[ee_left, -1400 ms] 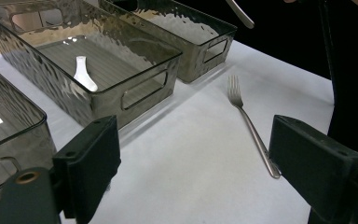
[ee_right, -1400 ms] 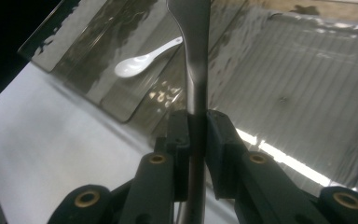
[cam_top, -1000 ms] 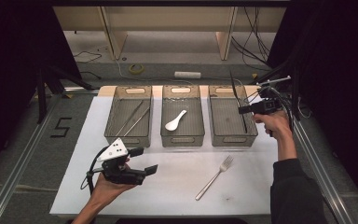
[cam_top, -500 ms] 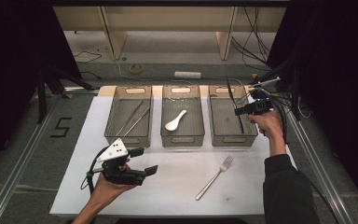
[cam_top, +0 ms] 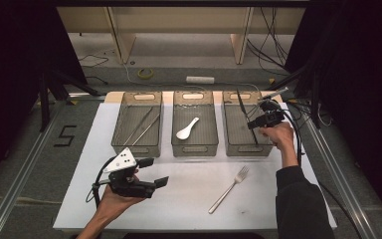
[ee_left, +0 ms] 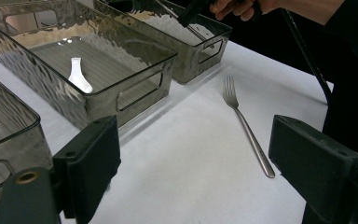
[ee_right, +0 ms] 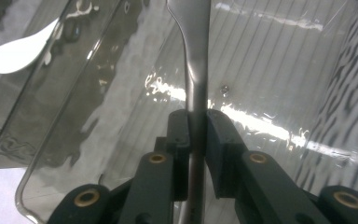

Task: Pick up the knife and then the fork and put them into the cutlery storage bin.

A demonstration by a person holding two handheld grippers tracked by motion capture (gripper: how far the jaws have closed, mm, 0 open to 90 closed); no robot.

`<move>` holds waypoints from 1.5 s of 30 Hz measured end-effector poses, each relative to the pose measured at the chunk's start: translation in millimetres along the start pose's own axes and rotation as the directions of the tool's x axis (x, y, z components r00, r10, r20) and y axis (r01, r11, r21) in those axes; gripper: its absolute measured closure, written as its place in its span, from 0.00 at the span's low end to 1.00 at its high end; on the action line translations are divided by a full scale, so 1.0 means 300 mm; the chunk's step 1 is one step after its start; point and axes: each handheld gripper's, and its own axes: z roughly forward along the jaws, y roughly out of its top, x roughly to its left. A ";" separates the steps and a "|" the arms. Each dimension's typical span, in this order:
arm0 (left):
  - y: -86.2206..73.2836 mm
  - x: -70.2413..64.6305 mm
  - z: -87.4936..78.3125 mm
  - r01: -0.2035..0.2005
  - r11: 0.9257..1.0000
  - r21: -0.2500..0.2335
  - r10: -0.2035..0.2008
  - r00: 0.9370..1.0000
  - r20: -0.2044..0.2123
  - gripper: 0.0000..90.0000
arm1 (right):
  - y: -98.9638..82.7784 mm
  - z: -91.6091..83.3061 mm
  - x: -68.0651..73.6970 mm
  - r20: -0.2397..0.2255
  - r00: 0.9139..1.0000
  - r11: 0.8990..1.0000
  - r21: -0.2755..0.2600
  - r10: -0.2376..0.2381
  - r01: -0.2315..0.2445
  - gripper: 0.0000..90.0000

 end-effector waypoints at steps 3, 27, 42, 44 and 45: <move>0.000 0.000 -0.001 -0.004 1.000 0.001 0.004 1.000 -0.001 0.18 | 0.000 0.011 0.006 -0.001 1.000 1.000 0.011 0.004 -0.004 0.90; 0.001 0.005 -0.007 0.012 1.000 -0.018 -0.012 1.000 0.005 0.18 | -0.008 -0.087 0.105 0.015 0.996 0.992 -0.088 -0.085 0.086 0.42; 0.000 0.009 -0.009 0.027 0.999 -0.028 -0.027 1.000 0.001 0.18 | -0.263 -0.160 0.368 -0.085 0.955 0.945 -0.188 -0.286 0.266 0.35; 0.000 0.010 -0.008 0.030 0.999 -0.029 -0.030 1.000 0.001 0.18 | -0.296 -0.152 0.386 -0.110 0.950 0.943 -0.196 -0.294 0.269 0.35; -0.001 0.010 -0.008 0.028 0.999 -0.026 -0.028 1.000 0.001 0.18 | -0.314 -0.146 0.397 -0.124 0.946 0.942 -0.199 -0.298 0.271 0.36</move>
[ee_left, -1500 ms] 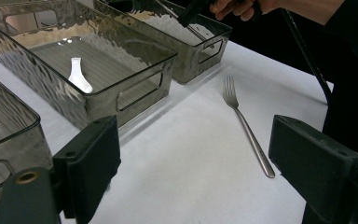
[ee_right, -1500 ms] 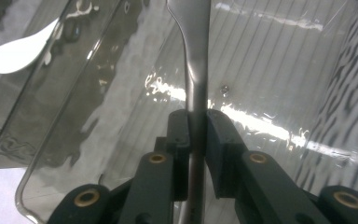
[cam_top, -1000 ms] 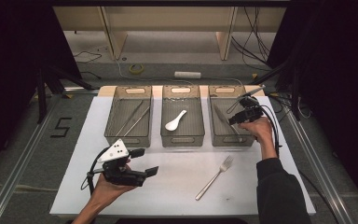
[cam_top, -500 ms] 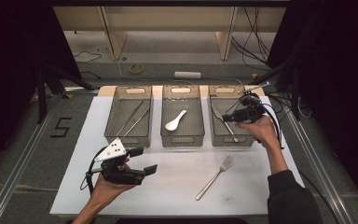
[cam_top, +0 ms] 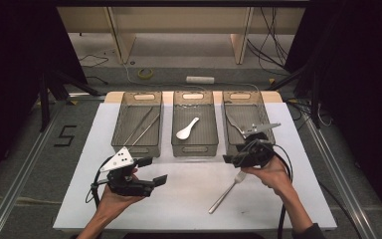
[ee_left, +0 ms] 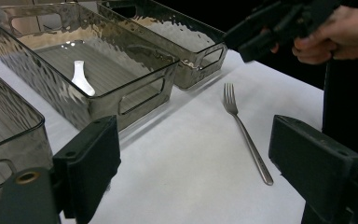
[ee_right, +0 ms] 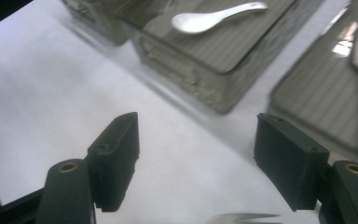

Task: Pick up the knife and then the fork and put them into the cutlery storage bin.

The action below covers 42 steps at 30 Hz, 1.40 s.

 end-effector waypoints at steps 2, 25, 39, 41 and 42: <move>0.000 -0.001 0.001 0.000 1.000 0.000 0.000 1.000 0.000 0.18 | -0.023 0.013 0.030 -0.004 1.000 1.000 0.012 -0.016 0.016 0.36; 0.000 0.001 -0.002 -0.002 1.000 -0.004 0.002 1.000 0.001 0.18 | -0.173 0.128 0.183 -0.125 0.986 0.984 0.123 -0.113 0.128 0.70; 0.000 0.001 -0.002 -0.002 1.000 -0.005 0.002 1.000 0.002 0.18 | -0.208 0.178 0.226 -0.170 0.968 0.950 0.219 -0.187 0.222 0.96; 0.000 0.000 -0.002 -0.003 1.000 -0.006 0.003 1.000 0.002 0.18 | -0.214 0.186 0.230 -0.174 0.964 0.943 0.234 -0.201 0.238 0.97; 0.000 0.000 -0.002 -0.003 1.000 -0.006 0.003 1.000 0.001 0.18 | -0.215 0.189 0.230 -0.178 0.962 0.938 0.241 -0.209 0.249 0.99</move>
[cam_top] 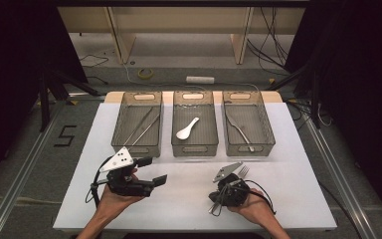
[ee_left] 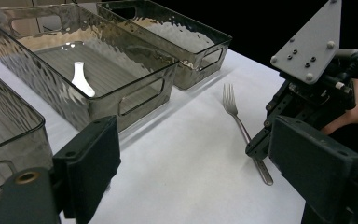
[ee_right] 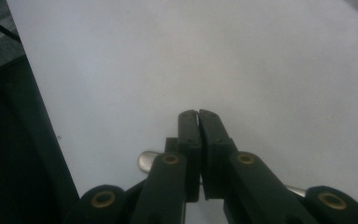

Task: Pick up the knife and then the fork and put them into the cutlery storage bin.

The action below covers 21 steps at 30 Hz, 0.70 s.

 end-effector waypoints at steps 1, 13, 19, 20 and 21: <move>0.000 0.000 0.000 0.000 1.000 0.000 0.000 1.000 0.000 0.18 | -0.001 0.003 0.003 0.005 1.000 1.000 0.006 -0.002 0.002 1.00; 0.000 0.000 0.001 -0.003 1.000 0.003 0.003 1.000 -0.001 0.18 | -0.005 0.030 0.005 -0.010 1.000 0.999 0.048 -0.016 0.017 1.00; 0.000 0.000 0.000 -0.005 1.000 0.004 0.005 1.000 -0.001 0.18 | -0.005 0.031 0.002 -0.019 1.000 0.999 0.051 -0.017 0.018 1.00; 0.000 0.000 0.000 -0.005 1.000 0.004 0.005 1.000 -0.001 0.18 | -0.005 0.031 0.002 -0.020 1.000 0.998 0.057 -0.014 0.015 1.00; 0.000 0.000 0.000 -0.005 1.000 0.005 0.005 1.000 0.000 0.18 | -0.006 0.030 0.002 -0.021 1.000 0.998 0.061 -0.014 0.016 1.00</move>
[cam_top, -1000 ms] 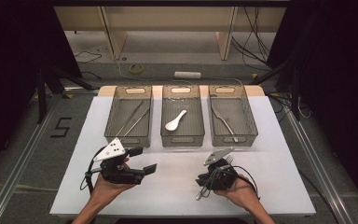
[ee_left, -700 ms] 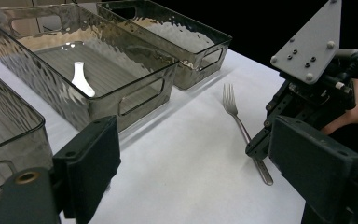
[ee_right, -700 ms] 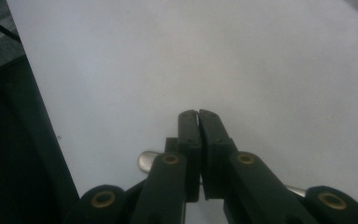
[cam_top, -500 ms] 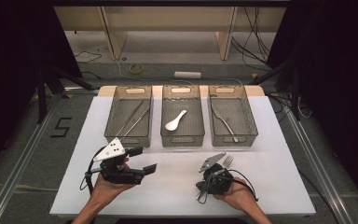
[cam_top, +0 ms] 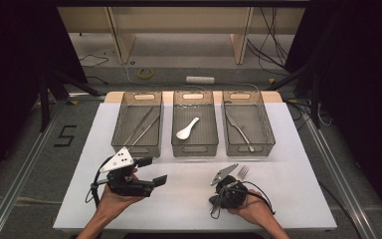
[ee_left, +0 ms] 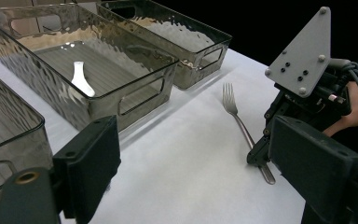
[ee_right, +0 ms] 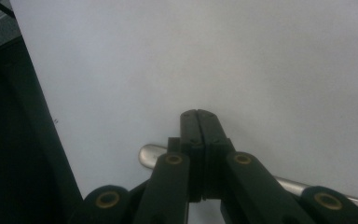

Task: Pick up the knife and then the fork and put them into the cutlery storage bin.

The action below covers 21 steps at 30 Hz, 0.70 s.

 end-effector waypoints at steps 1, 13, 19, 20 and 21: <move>0.000 0.000 0.000 0.001 1.000 0.000 -0.001 1.000 0.002 0.18 | 0.000 0.000 0.000 -0.001 1.000 1.000 0.004 -0.001 0.001 1.00; 0.001 0.000 -0.003 -0.002 1.000 0.001 0.002 1.000 -0.001 0.18 | -0.033 -0.035 -0.025 -0.034 0.999 0.997 0.081 0.015 -0.012 1.00; 0.001 0.000 -0.003 -0.001 1.000 0.001 0.001 1.000 -0.002 0.18 | -0.080 -0.073 -0.047 -0.015 1.000 0.993 0.119 0.025 -0.023 1.00; 0.000 -0.001 -0.002 -0.001 1.000 0.001 0.001 1.000 -0.003 0.18 | -0.088 -0.079 -0.050 -0.010 1.000 0.992 0.121 0.029 -0.028 1.00; 0.000 -0.001 -0.001 -0.003 1.000 0.001 0.003 1.000 -0.002 0.18 | -0.100 -0.089 -0.057 -0.004 0.999 0.991 0.127 0.036 -0.035 1.00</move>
